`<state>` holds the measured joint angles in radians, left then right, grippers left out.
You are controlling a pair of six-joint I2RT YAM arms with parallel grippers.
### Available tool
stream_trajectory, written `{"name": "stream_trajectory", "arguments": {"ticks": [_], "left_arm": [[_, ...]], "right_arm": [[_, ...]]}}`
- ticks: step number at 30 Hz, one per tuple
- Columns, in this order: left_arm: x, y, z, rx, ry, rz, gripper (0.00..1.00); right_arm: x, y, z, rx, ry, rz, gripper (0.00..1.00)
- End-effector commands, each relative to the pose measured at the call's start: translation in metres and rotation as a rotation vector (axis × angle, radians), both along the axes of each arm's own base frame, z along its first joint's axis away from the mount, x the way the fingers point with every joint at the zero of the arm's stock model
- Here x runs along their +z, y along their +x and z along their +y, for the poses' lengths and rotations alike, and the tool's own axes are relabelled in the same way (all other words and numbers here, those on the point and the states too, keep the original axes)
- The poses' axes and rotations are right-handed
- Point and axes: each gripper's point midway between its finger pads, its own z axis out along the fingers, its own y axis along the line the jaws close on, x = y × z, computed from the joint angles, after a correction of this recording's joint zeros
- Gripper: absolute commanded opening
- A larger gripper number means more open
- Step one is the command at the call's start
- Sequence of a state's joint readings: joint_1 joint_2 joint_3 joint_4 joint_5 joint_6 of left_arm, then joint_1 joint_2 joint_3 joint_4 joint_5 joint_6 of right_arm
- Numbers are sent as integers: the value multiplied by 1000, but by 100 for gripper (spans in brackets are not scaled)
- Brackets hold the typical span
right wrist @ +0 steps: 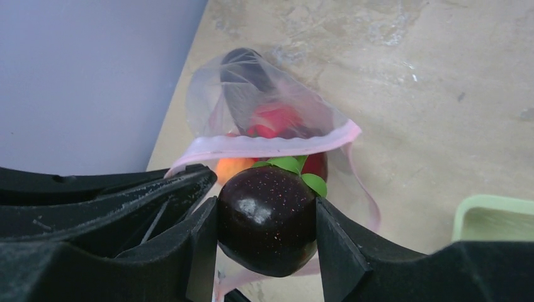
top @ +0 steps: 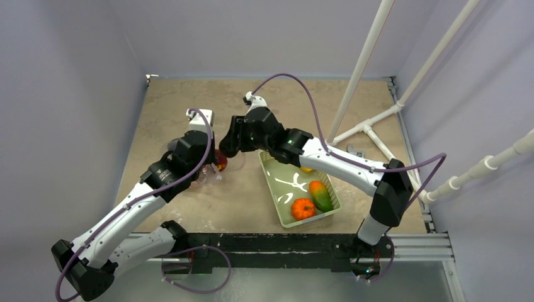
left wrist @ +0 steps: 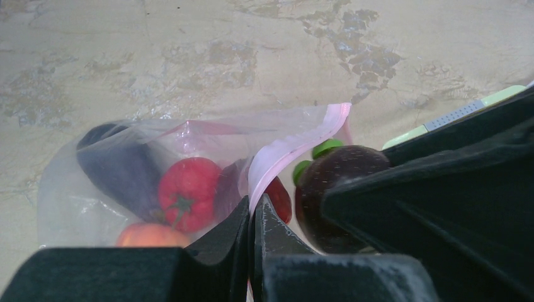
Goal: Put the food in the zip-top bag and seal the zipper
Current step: Place the fake vegetable in the zipper food storage bag.
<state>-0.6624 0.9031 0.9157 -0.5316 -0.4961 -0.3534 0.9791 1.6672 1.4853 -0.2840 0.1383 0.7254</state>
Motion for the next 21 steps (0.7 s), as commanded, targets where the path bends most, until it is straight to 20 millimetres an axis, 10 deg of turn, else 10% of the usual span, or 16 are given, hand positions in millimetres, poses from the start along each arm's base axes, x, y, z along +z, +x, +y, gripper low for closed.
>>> {"name": "stream_trajectory", "arguments": {"ticks": [1, 21], "left_arm": [[9, 3, -3, -3, -27, -36, 0], [9, 3, -1, 2, -27, -38, 0]], "right_arm": [[18, 1, 30, 53, 106, -26, 19], [11, -5, 83, 119, 326, 59, 25]]}}
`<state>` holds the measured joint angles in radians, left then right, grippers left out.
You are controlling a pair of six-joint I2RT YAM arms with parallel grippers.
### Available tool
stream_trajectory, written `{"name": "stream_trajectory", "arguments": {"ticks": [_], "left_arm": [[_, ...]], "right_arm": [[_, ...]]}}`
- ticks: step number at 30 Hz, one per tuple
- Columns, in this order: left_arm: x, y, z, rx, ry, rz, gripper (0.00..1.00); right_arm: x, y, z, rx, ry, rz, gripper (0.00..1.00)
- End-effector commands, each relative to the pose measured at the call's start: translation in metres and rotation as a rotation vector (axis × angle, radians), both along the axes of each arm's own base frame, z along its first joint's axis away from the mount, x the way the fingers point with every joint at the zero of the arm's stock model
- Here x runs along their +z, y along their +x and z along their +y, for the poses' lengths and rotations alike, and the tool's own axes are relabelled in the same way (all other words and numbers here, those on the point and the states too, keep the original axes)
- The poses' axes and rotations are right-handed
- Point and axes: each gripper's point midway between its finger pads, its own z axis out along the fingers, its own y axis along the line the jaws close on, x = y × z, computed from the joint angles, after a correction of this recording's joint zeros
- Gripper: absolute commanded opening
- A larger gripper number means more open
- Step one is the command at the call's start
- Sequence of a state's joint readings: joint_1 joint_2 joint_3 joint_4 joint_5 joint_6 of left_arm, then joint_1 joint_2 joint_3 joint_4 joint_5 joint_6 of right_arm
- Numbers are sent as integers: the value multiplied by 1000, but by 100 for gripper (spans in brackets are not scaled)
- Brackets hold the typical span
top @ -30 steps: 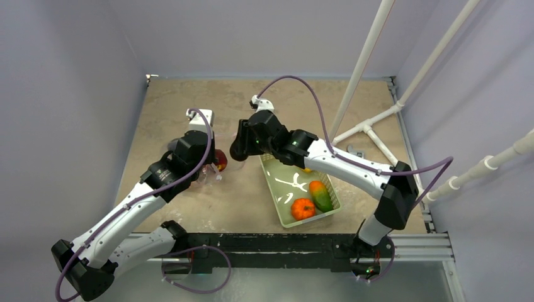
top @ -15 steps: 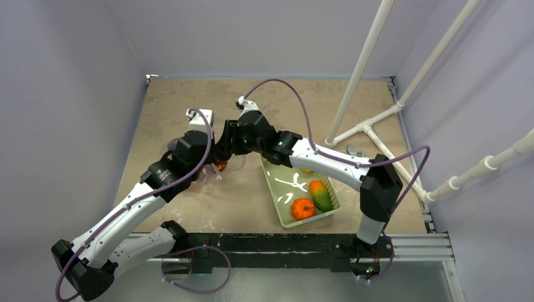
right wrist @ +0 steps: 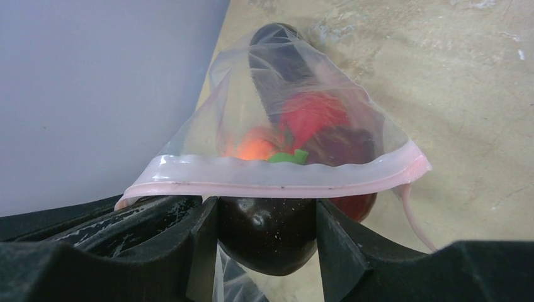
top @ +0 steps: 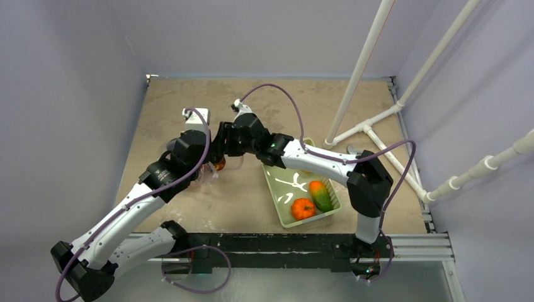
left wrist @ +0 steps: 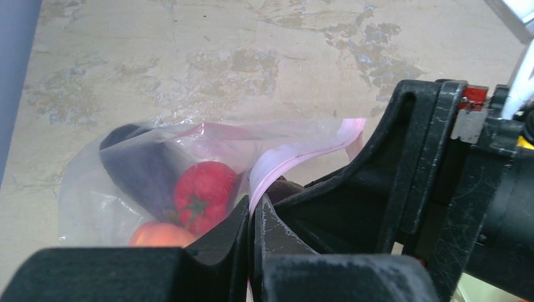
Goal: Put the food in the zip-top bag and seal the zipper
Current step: Place the fake vegetable in the zipper food storage bag.
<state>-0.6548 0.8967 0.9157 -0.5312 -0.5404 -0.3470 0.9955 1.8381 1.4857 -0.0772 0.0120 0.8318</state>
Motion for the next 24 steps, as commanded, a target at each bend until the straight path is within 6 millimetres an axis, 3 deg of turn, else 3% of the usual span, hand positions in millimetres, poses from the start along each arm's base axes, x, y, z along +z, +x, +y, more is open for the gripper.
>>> {"name": "stream_trajectory", "arguments": {"ticks": [1, 7, 11, 15, 24], "left_arm": [[7, 1, -11, -41, -47, -21, 0], [9, 0, -9, -35, -50, -30, 0], [9, 0, -9, -34, -51, -31, 0], [9, 0, -8, -30, -50, -32, 0], [9, 0, -8, -28, -50, -31, 0]], "right_arm": [[49, -2, 26, 18, 216, -26, 26], [45, 4, 36, -4, 263, 1, 38], [45, 9, 39, -19, 265, 3, 71], [43, 11, 35, -43, 252, 3, 89], [52, 7, 12, -87, 245, -11, 92]]}}
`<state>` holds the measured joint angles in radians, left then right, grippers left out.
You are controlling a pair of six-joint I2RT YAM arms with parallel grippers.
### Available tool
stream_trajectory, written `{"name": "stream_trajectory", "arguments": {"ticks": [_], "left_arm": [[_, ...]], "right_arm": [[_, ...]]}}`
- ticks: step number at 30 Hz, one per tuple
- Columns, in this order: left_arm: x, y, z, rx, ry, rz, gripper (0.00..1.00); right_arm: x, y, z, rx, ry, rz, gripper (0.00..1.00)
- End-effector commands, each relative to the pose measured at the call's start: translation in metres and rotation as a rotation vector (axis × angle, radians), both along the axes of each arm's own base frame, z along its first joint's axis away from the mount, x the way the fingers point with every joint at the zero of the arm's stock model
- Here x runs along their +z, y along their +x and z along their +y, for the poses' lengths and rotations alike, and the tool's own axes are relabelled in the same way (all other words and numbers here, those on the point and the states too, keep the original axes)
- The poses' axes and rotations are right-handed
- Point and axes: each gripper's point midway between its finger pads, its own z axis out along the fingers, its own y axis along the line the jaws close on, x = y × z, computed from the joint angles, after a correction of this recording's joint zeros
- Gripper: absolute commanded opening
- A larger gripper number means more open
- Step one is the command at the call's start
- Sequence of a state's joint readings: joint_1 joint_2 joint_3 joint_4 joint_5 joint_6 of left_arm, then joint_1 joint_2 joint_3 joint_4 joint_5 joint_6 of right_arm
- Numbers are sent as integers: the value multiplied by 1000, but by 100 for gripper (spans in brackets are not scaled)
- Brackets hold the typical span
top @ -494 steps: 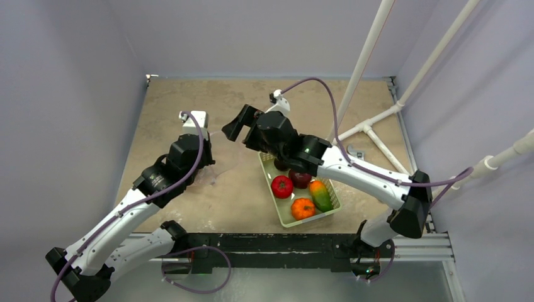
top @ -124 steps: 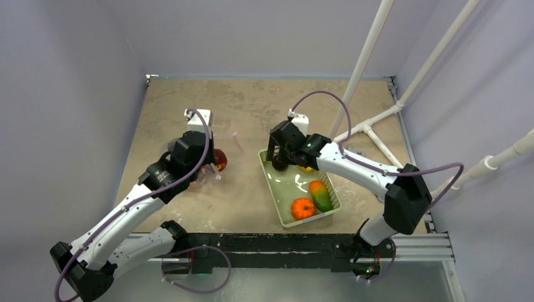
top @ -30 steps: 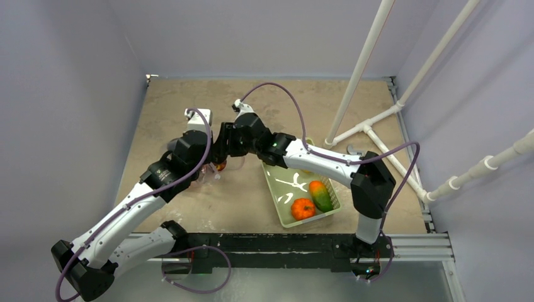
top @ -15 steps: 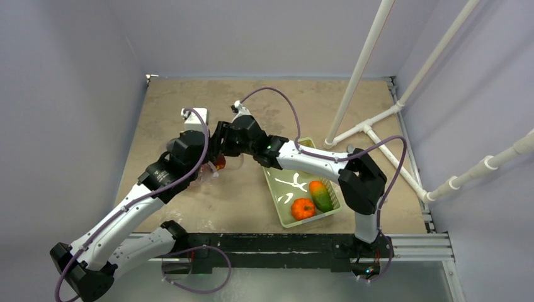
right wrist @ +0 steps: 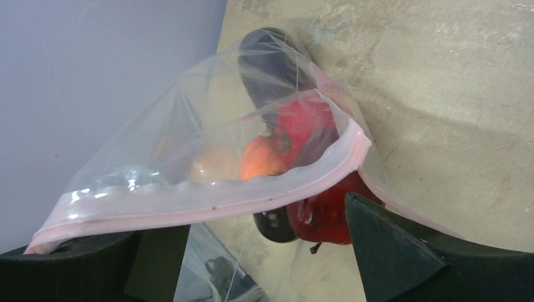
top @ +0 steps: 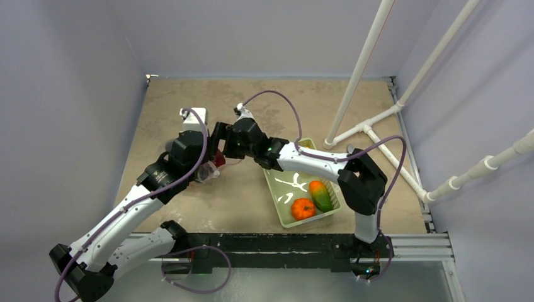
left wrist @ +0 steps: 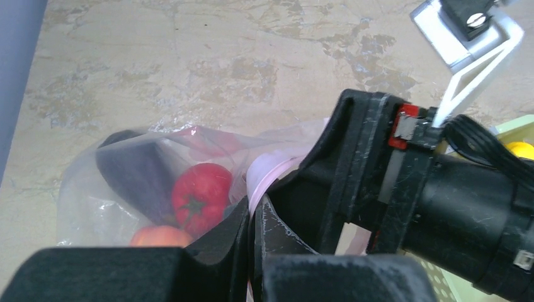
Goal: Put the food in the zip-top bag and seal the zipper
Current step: Place the fake vegetable in the zipper food storage bag, then adjust the zipper food storage bag at the center of the board.
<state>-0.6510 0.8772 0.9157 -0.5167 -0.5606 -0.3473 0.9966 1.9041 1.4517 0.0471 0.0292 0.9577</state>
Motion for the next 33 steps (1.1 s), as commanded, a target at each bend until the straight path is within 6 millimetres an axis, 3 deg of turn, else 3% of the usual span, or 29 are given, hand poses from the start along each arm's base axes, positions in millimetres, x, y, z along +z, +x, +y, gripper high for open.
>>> {"name": "stream_trajectory", "arguments": {"ticks": [1, 10, 21, 26, 33], "left_arm": [[0, 0, -13, -50, -36, 0, 0], [-1, 0, -12, -48, -34, 4, 0], [-2, 1, -13, -49, -33, 7, 0], [-1, 1, -13, -51, -34, 7, 0], [-3, 1, -14, -54, -32, 12, 0]], "right_arm": [[74, -3, -6, -32, 158, -90, 92], [79, -9, -50, -139, 110, -84, 91], [41, -28, -96, -233, 11, 37, 86], [13, -35, -107, -253, -34, 92, 84], [-3, -32, -102, -252, -58, 110, 79]]}}
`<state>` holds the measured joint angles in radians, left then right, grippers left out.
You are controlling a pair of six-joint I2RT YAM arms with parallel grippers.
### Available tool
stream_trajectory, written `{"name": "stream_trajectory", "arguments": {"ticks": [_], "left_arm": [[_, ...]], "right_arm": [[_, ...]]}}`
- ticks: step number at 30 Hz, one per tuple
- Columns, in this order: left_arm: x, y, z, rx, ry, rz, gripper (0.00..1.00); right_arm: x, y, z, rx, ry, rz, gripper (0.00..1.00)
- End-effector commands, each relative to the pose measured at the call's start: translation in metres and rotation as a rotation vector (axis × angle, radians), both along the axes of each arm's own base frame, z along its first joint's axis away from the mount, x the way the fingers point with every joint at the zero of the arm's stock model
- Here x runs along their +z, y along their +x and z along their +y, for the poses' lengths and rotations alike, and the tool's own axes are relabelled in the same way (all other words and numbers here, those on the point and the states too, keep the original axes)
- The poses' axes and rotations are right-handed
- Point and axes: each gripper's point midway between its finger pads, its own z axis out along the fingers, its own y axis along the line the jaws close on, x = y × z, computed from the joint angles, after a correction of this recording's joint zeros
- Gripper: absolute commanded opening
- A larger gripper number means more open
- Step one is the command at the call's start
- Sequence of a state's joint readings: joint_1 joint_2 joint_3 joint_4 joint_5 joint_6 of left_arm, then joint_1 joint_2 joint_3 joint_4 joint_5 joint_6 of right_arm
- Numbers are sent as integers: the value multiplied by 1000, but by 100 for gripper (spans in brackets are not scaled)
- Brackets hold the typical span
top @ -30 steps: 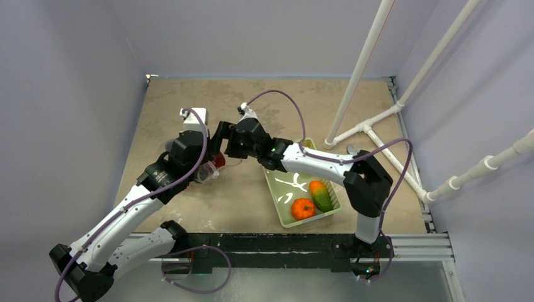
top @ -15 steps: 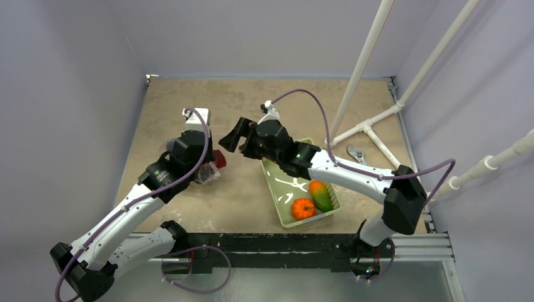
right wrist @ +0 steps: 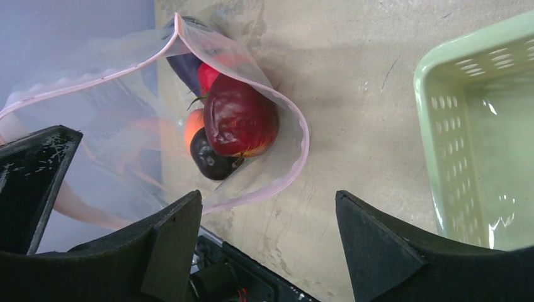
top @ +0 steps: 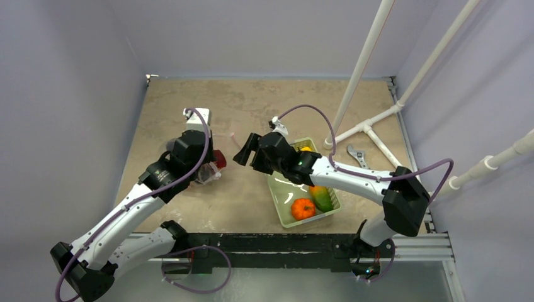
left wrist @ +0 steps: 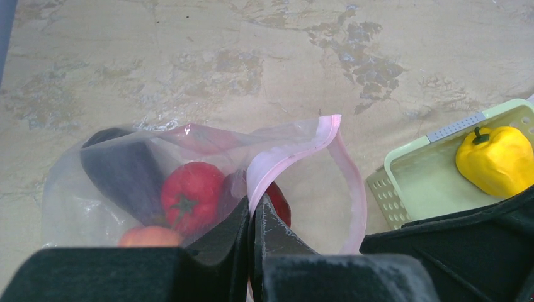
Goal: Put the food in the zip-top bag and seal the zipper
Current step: Adjust the zipper food storage bag at the center of the board.
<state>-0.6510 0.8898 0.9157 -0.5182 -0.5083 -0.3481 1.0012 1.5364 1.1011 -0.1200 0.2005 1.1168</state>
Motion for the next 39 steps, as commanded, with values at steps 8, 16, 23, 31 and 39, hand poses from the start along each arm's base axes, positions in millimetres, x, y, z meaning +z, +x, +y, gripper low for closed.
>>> {"name": "stream_trajectory", "arguments": {"ticks": [8, 16, 23, 31, 39], "left_arm": [[3, 1, -4, -6, -22, -16, 0], [3, 2, -4, -7, -22, -15, 0], [4, 2, 0, 11, -10, -19, 0], [7, 1, 3, 22, -13, -31, 0], [23, -2, 10, 47, -24, -53, 0]], "right_arm": [[-3, 22, 22, -34, 10, -13, 74], [-4, 37, 34, -20, 33, -26, 65], [-5, 46, 42, 2, 41, -38, 46], [2, 42, 49, 49, 82, -58, 3], [59, 45, 42, 63, 106, -191, 0]]}}
